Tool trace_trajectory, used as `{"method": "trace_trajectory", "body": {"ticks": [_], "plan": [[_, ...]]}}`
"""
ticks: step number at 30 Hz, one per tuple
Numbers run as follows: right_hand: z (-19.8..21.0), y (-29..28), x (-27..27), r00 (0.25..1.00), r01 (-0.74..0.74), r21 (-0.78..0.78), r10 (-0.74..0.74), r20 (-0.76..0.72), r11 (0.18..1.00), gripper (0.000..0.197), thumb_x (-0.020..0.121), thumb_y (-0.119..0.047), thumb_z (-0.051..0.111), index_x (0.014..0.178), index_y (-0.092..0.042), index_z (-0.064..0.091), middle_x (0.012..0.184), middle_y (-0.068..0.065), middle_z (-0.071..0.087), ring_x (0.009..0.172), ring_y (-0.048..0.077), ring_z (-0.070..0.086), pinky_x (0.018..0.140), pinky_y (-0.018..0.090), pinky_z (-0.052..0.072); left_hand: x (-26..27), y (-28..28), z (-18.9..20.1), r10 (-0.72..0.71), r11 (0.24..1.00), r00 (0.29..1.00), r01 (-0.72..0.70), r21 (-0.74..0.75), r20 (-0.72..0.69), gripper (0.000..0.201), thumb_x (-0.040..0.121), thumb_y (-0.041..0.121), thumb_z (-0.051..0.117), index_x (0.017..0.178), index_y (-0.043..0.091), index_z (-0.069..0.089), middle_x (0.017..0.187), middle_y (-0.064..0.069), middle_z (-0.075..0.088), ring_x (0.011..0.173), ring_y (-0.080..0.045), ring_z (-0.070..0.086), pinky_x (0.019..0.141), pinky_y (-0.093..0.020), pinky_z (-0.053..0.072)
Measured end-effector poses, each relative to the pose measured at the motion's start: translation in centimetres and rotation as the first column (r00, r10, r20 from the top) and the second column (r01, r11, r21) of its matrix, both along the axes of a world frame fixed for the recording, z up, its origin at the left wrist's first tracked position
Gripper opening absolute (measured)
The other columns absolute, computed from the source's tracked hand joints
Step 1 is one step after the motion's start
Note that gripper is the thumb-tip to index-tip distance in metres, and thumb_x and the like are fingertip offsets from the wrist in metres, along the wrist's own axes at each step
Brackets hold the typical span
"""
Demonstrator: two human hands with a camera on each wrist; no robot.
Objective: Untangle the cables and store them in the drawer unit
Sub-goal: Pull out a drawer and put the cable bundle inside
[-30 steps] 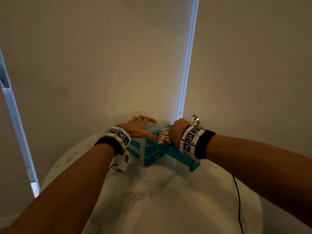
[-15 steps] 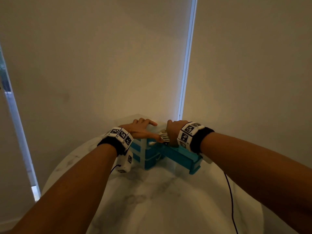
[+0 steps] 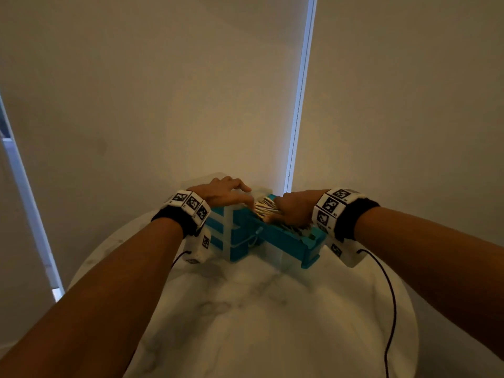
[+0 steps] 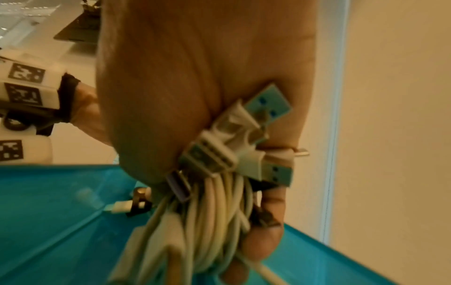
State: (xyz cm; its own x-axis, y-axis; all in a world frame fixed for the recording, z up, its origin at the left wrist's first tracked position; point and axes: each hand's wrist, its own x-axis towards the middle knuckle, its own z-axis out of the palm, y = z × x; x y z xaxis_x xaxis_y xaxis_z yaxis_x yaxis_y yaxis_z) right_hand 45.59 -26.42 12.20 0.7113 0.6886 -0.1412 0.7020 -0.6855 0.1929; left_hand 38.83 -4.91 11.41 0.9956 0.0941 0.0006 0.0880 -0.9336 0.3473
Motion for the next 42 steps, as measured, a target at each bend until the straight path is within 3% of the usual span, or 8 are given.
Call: {"method": "trace_trajectory", "body": {"ticks": [12,18,21,25,31,34,38,42], "plan": [[-1.7,0.4,-0.2,0.996,0.085,0.222,-0.086,-0.004,0.971,0.083,0.098,-0.074,0.049,0.145,-0.006,0.046,0.132,0.015,0.065,0.098,0.024,0.06,0.081,0.034,0.051,1.1,-0.8,1.6,0.022,0.979,0.999,-0.028,0.203,0.03,0.068,0.082,0.053,0.085,0.141,0.034,0.056,0.148,0.002,0.054,0.13,-0.023,0.053,0.107,-0.041,0.045],[-1.6,1.1,-0.7,0.987,0.122,0.199,-0.14,0.079,0.972,0.084,0.099,-0.073,0.049,0.15,-0.006,0.046,0.139,0.016,0.063,0.12,0.031,0.064,0.086,0.034,0.043,2.4,-5.2,1.0,-0.019,0.772,0.993,-0.062,0.632,0.12,0.071,0.084,0.045,0.084,0.138,0.015,0.048,0.129,-0.012,0.063,0.117,-0.033,0.062,0.096,-0.042,0.049],[-1.6,1.1,-0.5,0.986,0.149,0.201,-0.159,0.038,0.968,0.086,0.097,-0.075,0.05,0.15,-0.009,0.044,0.136,0.014,0.064,0.105,0.028,0.062,0.084,0.034,0.044,2.4,-6.3,1.2,-0.003,0.762,0.997,-0.048,0.646,0.077,0.072,0.086,0.049,0.08,0.141,0.012,0.05,0.13,-0.013,0.063,0.115,-0.032,0.062,0.093,-0.04,0.05],[-2.1,1.4,-0.2,0.985,0.167,0.239,-0.151,-0.083,0.957,0.078,0.098,-0.07,0.055,0.149,-0.012,0.043,0.132,0.014,0.066,0.103,0.028,0.063,0.084,0.038,0.046,2.3,-5.5,3.4,0.015,0.841,0.998,0.02,0.54,-0.061,0.054,0.096,0.054,0.057,0.125,0.009,0.063,0.117,-0.015,0.069,0.085,-0.024,0.06,0.066,-0.03,0.043],[-2.3,1.0,0.0,0.929,0.276,0.417,-0.129,-0.347,0.866,0.099,0.097,-0.067,0.059,0.161,-0.008,0.011,0.146,0.017,0.055,0.121,0.032,0.063,0.101,0.045,0.053,1.9,-3.1,1.8,0.038,0.838,0.999,-0.015,0.546,-0.031,0.075,0.09,0.073,0.057,0.148,0.027,0.043,0.146,-0.007,0.054,0.123,-0.034,0.059,0.098,-0.044,0.049],[-0.6,-0.2,0.4,0.839,0.339,0.423,-0.067,-0.54,0.84,0.058,0.109,-0.044,0.045,0.15,-0.002,0.038,0.143,0.019,0.056,0.113,0.028,0.056,0.104,0.045,0.051,1.8,-2.1,1.3,0.051,0.879,0.999,-0.04,0.475,-0.01,0.081,0.085,0.077,0.065,0.15,0.035,0.041,0.154,-0.002,0.048,0.133,-0.033,0.054,0.107,-0.05,0.048],[1.5,-3.4,1.3,0.944,0.085,0.392,0.051,-0.325,0.916,0.038,0.112,-0.026,0.042,0.141,-0.012,0.062,0.132,0.012,0.066,0.107,0.02,0.061,0.104,0.037,0.05,2.0,-2.1,1.6,0.087,0.905,0.996,-0.077,0.419,-0.005,0.079,0.081,0.076,0.07,0.146,0.036,0.049,0.15,-0.001,0.054,0.129,-0.031,0.057,0.107,-0.049,0.049],[0.9,-4.9,2.8,0.992,0.087,0.471,-0.034,-0.12,0.878,0.058,0.089,-0.07,0.067,0.132,-0.031,0.067,0.129,0.002,0.053,0.114,0.021,0.058,0.107,0.044,0.05,2.1,-3.2,1.8,0.138,0.956,0.99,-0.131,0.263,-0.012,0.097,0.074,0.091,0.031,0.144,0.029,0.053,0.152,-0.013,0.053,0.128,-0.036,0.055,0.107,-0.05,0.043]]}}
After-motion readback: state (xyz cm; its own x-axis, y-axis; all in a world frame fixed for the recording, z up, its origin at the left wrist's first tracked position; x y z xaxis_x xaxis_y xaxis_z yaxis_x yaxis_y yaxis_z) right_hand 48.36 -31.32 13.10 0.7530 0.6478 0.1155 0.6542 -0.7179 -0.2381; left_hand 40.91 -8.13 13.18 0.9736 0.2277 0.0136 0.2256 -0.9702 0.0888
